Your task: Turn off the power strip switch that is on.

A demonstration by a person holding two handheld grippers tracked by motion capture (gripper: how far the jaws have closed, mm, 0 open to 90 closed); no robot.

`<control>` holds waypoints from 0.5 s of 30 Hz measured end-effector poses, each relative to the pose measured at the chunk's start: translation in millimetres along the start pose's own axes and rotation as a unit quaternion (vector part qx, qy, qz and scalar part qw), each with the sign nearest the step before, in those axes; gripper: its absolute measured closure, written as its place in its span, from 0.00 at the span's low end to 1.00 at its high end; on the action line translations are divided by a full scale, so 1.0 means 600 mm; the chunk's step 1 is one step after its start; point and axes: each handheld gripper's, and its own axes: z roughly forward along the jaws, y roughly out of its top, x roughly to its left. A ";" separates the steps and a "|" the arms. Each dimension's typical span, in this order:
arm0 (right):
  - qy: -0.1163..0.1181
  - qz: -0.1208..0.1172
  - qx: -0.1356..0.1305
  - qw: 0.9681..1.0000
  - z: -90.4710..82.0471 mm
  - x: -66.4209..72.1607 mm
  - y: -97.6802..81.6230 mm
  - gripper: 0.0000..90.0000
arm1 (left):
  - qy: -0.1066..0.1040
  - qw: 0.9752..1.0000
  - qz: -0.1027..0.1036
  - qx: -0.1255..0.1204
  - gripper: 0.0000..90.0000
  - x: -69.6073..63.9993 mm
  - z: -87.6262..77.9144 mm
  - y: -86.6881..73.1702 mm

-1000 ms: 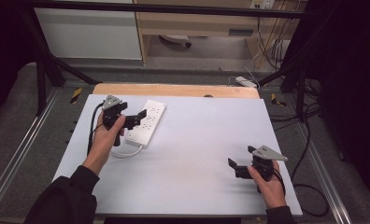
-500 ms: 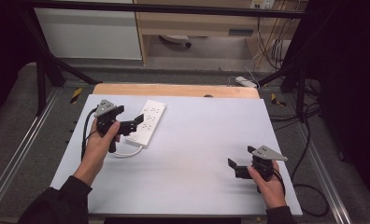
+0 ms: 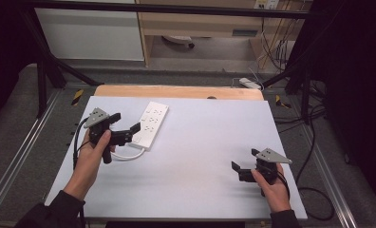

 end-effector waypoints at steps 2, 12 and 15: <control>0.000 0.000 0.000 1.000 0.000 0.000 0.000 0.02 | 0.003 1.000 -0.002 -0.003 0.08 0.000 -0.010 -0.001; 0.000 0.000 0.001 1.000 0.000 0.001 0.000 0.02 | 0.011 1.000 -0.004 -0.007 0.08 0.005 -0.055 -0.011; 0.000 0.000 0.001 1.000 0.000 0.002 0.000 0.02 | 0.012 1.000 -0.004 -0.006 0.08 0.005 -0.064 -0.017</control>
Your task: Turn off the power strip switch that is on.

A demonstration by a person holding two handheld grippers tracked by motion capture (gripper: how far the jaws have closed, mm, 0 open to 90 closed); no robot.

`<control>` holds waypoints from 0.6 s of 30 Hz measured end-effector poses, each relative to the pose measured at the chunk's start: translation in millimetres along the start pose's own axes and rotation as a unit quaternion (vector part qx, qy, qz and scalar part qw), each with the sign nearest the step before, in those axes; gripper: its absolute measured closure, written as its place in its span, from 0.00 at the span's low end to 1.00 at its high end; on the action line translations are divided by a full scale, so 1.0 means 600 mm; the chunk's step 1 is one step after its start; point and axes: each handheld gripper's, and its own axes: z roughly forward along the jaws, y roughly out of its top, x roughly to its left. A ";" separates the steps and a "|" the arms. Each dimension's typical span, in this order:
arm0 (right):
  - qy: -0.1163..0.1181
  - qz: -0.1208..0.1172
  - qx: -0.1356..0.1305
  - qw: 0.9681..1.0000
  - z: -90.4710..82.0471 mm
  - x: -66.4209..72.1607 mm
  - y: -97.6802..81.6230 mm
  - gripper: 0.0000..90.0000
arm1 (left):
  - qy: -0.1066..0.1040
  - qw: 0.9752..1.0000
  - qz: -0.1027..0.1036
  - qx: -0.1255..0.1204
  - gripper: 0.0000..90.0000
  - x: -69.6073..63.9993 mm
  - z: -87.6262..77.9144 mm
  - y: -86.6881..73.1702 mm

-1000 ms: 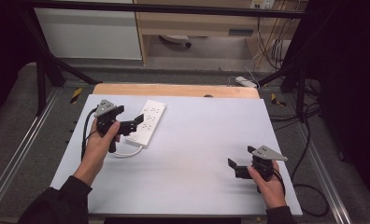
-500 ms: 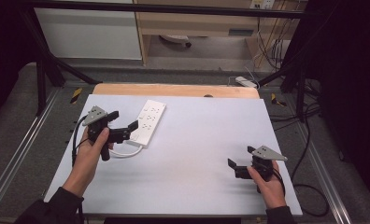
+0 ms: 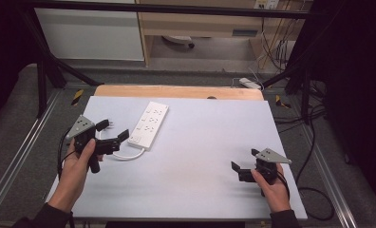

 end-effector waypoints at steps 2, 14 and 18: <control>0.000 0.000 0.000 1.000 0.000 0.001 0.000 0.02 | -0.001 1.000 0.000 0.000 0.08 0.000 -0.005 -0.003; -0.001 -0.001 -0.001 1.000 0.000 -0.001 0.000 0.02 | 0.007 1.000 -0.017 -0.009 0.08 0.006 -0.036 -0.030; -0.001 -0.003 -0.001 1.000 -0.001 0.000 0.000 0.02 | 0.006 1.000 -0.013 -0.003 0.08 0.003 -0.043 -0.045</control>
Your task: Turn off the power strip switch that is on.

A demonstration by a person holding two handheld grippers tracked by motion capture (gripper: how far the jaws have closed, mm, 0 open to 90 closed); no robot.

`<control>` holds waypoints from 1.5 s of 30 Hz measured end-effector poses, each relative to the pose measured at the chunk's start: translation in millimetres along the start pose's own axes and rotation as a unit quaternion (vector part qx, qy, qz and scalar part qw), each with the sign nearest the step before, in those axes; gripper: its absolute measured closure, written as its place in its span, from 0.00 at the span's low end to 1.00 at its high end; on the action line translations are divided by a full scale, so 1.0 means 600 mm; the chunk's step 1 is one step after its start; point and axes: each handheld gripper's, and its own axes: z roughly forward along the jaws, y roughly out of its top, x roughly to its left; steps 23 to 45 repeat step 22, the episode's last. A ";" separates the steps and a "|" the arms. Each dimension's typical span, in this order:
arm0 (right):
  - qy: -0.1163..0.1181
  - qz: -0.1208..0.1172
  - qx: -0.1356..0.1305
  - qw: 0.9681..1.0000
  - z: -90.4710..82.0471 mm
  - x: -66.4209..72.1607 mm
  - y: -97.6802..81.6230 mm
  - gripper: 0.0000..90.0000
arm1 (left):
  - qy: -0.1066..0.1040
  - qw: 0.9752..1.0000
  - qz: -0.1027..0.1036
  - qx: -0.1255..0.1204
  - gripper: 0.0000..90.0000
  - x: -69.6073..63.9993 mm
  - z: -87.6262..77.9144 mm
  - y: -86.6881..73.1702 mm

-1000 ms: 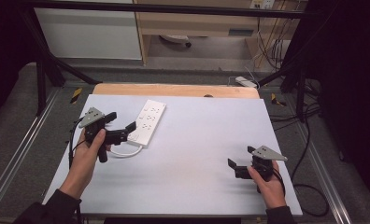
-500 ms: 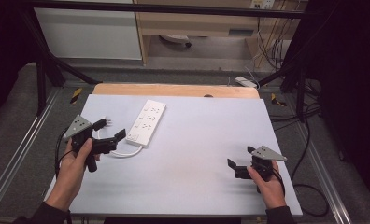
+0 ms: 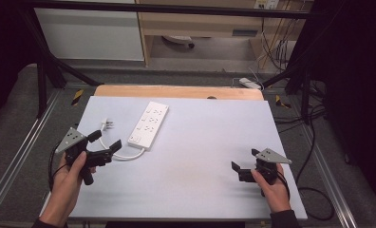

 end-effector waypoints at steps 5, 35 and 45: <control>0.000 0.000 0.000 1.000 0.000 0.000 0.000 0.02 | 0.000 1.000 -0.002 0.006 0.08 0.000 -0.009 -0.020; -0.018 0.003 0.009 1.000 0.002 -0.002 -0.002 0.02 | -0.002 0.999 0.022 0.041 0.07 -0.015 -0.039 -0.096; -0.018 0.003 0.009 1.000 0.002 -0.002 -0.002 0.02 | -0.002 0.999 0.022 0.041 0.07 -0.015 -0.039 -0.096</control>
